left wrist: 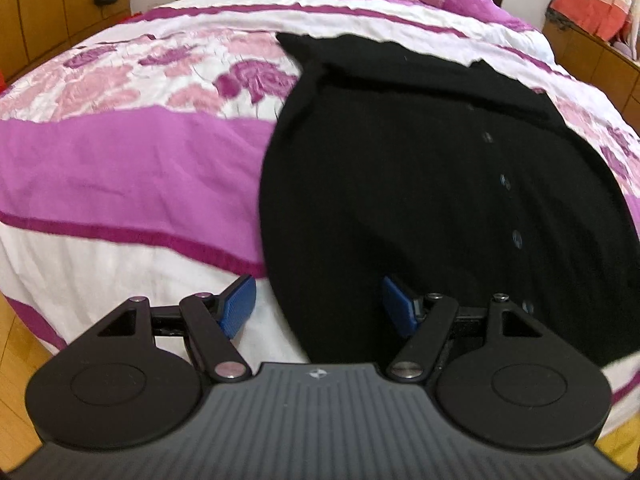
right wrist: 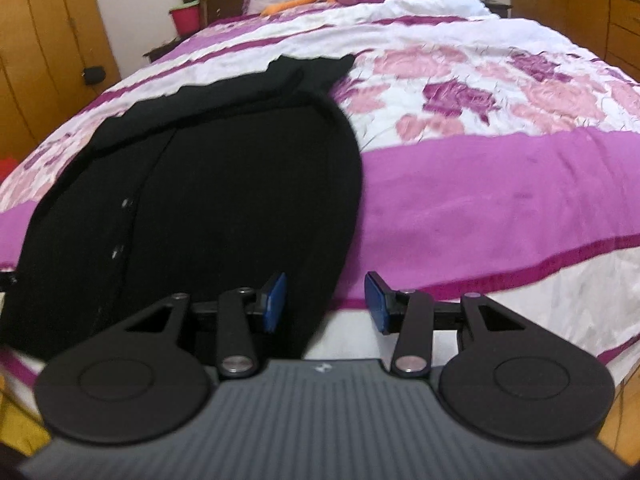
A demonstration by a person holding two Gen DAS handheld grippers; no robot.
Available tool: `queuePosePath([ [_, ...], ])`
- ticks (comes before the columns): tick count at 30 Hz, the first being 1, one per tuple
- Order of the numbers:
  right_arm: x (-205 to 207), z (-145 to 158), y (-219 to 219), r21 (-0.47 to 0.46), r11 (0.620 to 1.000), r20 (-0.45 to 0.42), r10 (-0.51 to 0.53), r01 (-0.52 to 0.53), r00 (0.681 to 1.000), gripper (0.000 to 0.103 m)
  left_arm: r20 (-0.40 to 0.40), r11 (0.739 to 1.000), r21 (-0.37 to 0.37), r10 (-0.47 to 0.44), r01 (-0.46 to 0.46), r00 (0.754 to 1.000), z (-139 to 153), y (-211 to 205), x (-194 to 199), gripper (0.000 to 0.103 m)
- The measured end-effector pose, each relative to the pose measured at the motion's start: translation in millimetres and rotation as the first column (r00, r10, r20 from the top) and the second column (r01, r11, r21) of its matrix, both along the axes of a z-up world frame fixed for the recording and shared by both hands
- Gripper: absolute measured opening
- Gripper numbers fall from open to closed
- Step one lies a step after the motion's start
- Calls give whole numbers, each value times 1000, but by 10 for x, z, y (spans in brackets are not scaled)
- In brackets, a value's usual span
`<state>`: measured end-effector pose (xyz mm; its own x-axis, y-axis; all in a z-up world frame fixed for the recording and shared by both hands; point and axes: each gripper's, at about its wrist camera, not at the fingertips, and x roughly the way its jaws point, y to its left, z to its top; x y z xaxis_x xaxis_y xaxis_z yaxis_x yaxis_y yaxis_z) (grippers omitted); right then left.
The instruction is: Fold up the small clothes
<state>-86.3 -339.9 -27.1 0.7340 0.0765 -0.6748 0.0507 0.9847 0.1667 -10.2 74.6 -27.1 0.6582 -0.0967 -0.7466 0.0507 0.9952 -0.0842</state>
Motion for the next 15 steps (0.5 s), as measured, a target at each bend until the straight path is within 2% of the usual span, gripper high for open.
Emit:
queuePosePath([
  [5,-53,-66,52,11,1000,-6,10,-10,1000,48,7,999,-5,-32,32,999,-44,-16,-122,75],
  [11,-50,-129,119,31,997,-2,70,-70,998,53,-4,998,-36,-45,45,999,-129,-19,12,75],
  [15,-67,-123,125,38,995,0,96,-96,995,53,23,995,-41,-92,93,996,-91,-50,-86,71],
])
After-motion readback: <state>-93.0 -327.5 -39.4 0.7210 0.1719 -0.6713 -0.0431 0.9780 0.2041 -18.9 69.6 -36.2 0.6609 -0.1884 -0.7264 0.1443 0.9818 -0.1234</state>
